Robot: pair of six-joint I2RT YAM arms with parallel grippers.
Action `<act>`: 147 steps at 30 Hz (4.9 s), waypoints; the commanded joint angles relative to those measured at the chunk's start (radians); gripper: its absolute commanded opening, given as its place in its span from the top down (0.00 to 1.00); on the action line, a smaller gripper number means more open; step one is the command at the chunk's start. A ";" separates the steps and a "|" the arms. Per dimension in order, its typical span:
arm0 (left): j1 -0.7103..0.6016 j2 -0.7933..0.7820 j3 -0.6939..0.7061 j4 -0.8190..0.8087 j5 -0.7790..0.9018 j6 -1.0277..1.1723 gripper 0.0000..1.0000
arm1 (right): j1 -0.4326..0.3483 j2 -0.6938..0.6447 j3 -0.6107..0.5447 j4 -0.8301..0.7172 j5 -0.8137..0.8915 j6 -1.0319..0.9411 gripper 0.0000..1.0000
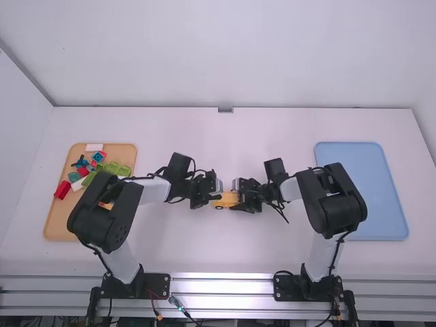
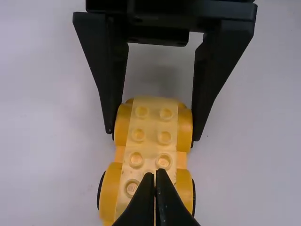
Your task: Assemble lego blocks to make yellow taxi
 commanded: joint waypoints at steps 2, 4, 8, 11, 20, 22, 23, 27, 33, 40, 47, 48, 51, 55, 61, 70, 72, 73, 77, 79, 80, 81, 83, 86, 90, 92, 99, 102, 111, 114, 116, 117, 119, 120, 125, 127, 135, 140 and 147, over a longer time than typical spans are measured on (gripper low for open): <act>-0.014 0.067 -0.004 -0.040 -0.055 -0.013 0.98 | 0.005 0.010 0.005 -0.012 0.042 0.014 0.48; -0.024 0.071 -0.003 -0.072 -0.116 -0.009 0.98 | 0.004 0.010 0.005 -0.011 0.042 0.014 0.48; -0.055 0.080 -0.003 -0.077 -0.225 -0.017 0.98 | 0.004 0.010 0.005 -0.011 0.043 0.014 0.48; -0.057 0.077 0.011 -0.052 -0.175 -0.016 0.97 | 0.005 0.010 0.005 -0.012 0.043 0.014 0.48; 0.037 -0.092 0.107 -0.048 0.066 -0.021 0.91 | 0.004 0.010 0.005 -0.011 0.047 0.018 0.46; 0.076 -0.157 0.122 -0.059 0.071 -0.021 0.41 | 0.004 0.010 0.005 -0.011 0.047 0.017 0.46; 0.094 -0.185 0.122 -0.067 0.070 -0.021 0.01 | 0.004 0.010 0.005 -0.012 0.049 0.017 0.46; 0.155 -0.247 0.122 -0.105 0.071 -0.025 0.01 | 0.005 0.010 0.005 -0.006 0.089 0.039 0.44; 0.298 -0.314 0.122 -0.105 0.070 -0.325 0.01 | 0.003 0.010 0.015 -0.024 0.118 0.051 0.05; 0.468 -0.320 0.122 -0.044 -0.190 -0.863 0.01 | -0.004 -0.029 0.149 -0.314 0.250 0.111 0.01; 0.562 -0.322 0.161 -0.216 -0.478 -1.052 0.01 | 0.005 -0.124 0.321 -0.685 0.472 0.112 0.01; 0.574 -0.322 0.179 -0.277 -0.524 -1.078 0.01 | 0.005 -0.135 0.336 -0.710 0.486 0.112 0.01; 0.616 -0.320 0.240 -0.498 -0.687 -1.155 0.01 | 0.003 -0.148 0.387 -0.756 0.500 0.112 0.01; 0.662 -0.319 0.275 -0.746 -0.875 -1.173 0.01 | 0.003 -0.153 0.437 -0.774 0.527 0.132 0.01; 0.674 -0.319 0.274 -0.904 -0.954 -1.173 0.03 | 0.006 -0.153 0.472 -0.768 0.551 0.130 0.01; 0.694 -0.319 0.235 -0.901 -0.932 -1.020 0.21 | 0.005 -0.153 0.511 -0.789 0.567 0.130 0.01; 0.705 -0.319 0.221 -0.885 -0.885 -0.976 0.24 | 0.006 -0.153 0.515 -0.790 0.566 0.130 0.01; 0.719 -0.319 0.203 -0.855 -0.870 -0.970 0.25 | 0.008 -0.153 0.516 -0.791 0.567 0.130 0.01; 0.765 -0.319 0.164 -0.826 -0.869 -0.981 0.40 | 0.018 -0.153 0.515 -0.790 0.567 0.130 0.01; 0.790 -0.319 0.151 -0.823 -0.870 -0.980 0.39 | 0.016 -0.153 0.515 -0.786 0.567 0.130 0.01; 0.798 -0.319 0.147 -0.817 -0.870 -0.975 0.39 | 0.016 -0.153 0.515 -0.785 0.566 0.130 0.01; 0.812 -0.319 0.138 -0.804 -0.864 -0.952 0.40 | 0.018 -0.153 0.516 -0.786 0.567 0.129 0.01; 0.829 -0.319 0.126 -0.790 -0.861 -0.937 0.41 | 0.018 -0.153 0.520 -0.790 0.566 0.131 0.01; 0.838 -0.319 0.108 -0.760 -0.861 -0.921 0.42 | 0.016 -0.153 0.524 -0.785 0.567 0.157 0.01; 0.835 -0.319 0.068 -0.702 -0.809 -0.866 0.42 | 0.026 -0.153 0.528 -0.789 0.567 0.156 0.01; 0.835 -0.319 0.060 -0.695 -0.812 -0.866 0.41 | 0.029 -0.153 0.528 -0.789 0.567 0.156 0.01; 0.837 -0.319 0.034 -0.667 -0.851 -0.869 0.41 | 0.051 -0.153 0.528 -0.790 0.598 0.157 0.01; 0.842 -0.319 0.025 -0.652 -0.840 -0.865 0.44 | 0.057 -0.153 0.528 -0.790 0.600 0.156 0.01; 0.855 -0.243 0.019 -0.603 -0.846 -0.869 0.50 | 0.056 -0.153 0.528 -0.790 0.601 0.157 0.01; 0.857 -0.199 0.027 -0.594 -0.847 -0.869 0.51 | 0.056 -0.153 0.528 -0.790 0.600 0.157 0.01; 0.857 -0.184 0.035 -0.595 -0.847 -0.867 0.51 | 0.056 -0.153 0.528 -0.790 0.600 0.156 0.01; 0.859 -0.172 0.042 -0.597 -0.847 -0.864 0.53 | 0.056 -0.153 0.528 -0.789 0.600 0.157 0.01; 0.859 -0.164 0.046 -0.598 -0.845 -0.846 0.53 | 0.056 -0.153 0.528 -0.789 0.600 0.157 0.01; 0.856 -0.163 0.046 -0.594 -0.844 -0.847 0.53 | 0.056 -0.153 0.528 -0.789 0.600 0.156 0.01; 0.858 -0.163 0.045 -0.591 -0.847 -0.825 0.57 | 0.056 -0.153 0.528 -0.787 0.600 0.157 0.01; 0.859 -0.163 0.045 -0.590 -0.850 -0.819 0.57 | 0.056 -0.153 0.528 -0.787 0.600 0.156 0.01; 0.859 -0.114 0.043 -0.571 -0.873 -0.802 0.59 | 0.056 -0.153 0.528 -0.790 0.600 0.157 0.01; 0.856 -0.093 0.043 -0.561 -0.873 -0.805 0.73 | 0.056 -0.153 0.528 -0.790 0.599 0.157 0.01; 0.852 -0.095 0.084 -0.599 -0.871 -0.806 0.98 | 0.056 -0.153 0.528 -0.790 0.600 0.157 0.01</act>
